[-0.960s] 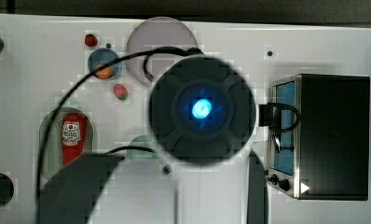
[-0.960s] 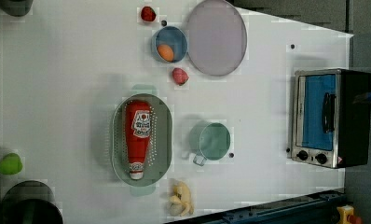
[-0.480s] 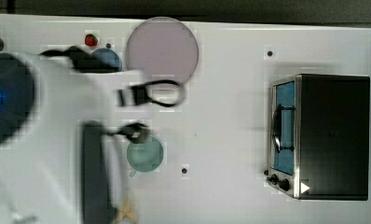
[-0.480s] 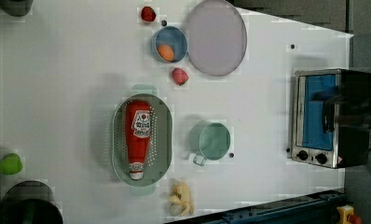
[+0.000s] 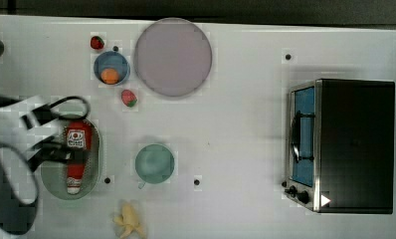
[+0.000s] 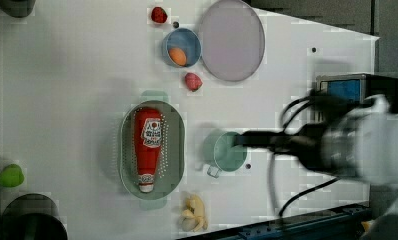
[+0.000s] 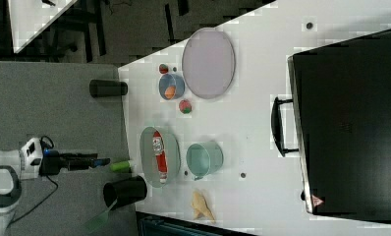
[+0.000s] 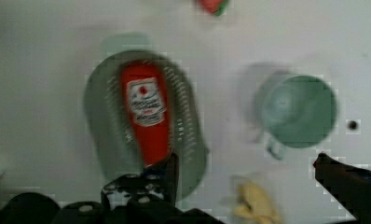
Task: Pick ketchup from strainer and place it on the table
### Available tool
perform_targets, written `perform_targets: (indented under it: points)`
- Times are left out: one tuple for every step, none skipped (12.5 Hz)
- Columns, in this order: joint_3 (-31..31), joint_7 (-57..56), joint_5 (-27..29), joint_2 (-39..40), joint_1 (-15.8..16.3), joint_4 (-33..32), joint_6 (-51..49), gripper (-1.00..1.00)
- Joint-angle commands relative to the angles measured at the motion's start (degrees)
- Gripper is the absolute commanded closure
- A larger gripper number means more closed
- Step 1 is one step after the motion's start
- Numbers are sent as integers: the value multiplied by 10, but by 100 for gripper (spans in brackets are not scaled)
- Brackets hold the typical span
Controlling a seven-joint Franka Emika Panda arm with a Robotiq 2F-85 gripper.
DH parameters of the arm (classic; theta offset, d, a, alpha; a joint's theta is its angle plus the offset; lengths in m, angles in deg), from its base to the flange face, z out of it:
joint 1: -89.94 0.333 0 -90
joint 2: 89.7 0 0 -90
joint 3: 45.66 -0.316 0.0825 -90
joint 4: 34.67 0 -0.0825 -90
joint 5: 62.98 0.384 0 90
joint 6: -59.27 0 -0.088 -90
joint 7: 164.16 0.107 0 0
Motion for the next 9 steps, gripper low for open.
perform_targets:
  points:
    - [-33,26,3,17,-1,-47,77,-100]
    - [-44,28,3,29,0,-71,121,-100]
    - [-51,33,2,40,0,-95,168,-100]
    - [-56,37,-2,53,1,-120,215,-100]
    - [-57,37,-11,66,2,-144,260,-100]
    - [-56,37,-27,81,3,-166,304,-100]
    - [-55,38,-49,96,4,-184,344,-100]
    - [-54,47,-71,114,4,-200,381,-100]
    - [-53,70,-86,134,4,-210,413,-100]
